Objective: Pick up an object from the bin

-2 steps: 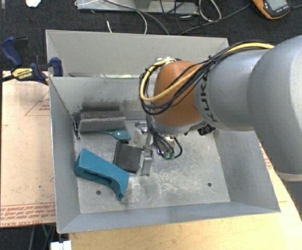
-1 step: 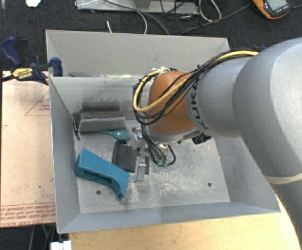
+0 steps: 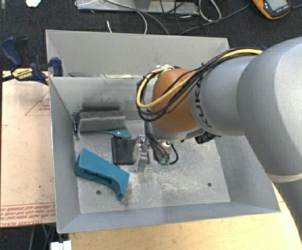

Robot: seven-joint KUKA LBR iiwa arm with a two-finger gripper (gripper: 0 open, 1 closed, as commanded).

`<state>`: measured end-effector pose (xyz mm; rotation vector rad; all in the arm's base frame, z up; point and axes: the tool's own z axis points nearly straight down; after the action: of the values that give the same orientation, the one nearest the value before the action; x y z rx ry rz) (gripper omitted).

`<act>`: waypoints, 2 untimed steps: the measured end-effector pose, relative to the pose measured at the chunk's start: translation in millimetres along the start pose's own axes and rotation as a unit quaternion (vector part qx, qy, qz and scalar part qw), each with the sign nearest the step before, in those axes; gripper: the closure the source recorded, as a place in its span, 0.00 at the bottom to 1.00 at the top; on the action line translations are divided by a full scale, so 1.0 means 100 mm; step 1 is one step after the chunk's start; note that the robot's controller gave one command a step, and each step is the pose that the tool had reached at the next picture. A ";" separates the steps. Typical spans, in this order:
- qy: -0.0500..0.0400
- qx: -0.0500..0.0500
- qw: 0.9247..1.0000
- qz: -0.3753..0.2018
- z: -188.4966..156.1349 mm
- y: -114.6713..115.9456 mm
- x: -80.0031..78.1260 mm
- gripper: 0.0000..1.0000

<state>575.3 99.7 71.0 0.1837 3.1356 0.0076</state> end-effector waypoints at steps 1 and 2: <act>0.000 0.000 1.000 0.000 0.00 0.00 0.00 1.00; 0.000 0.000 1.000 0.016 -0.13 -0.01 0.03 1.00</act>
Offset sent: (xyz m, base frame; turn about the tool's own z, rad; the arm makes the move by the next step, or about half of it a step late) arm -0.0040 -0.0012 0.0208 0.0542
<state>572.6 99.1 84.1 0.2347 3.1326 0.0082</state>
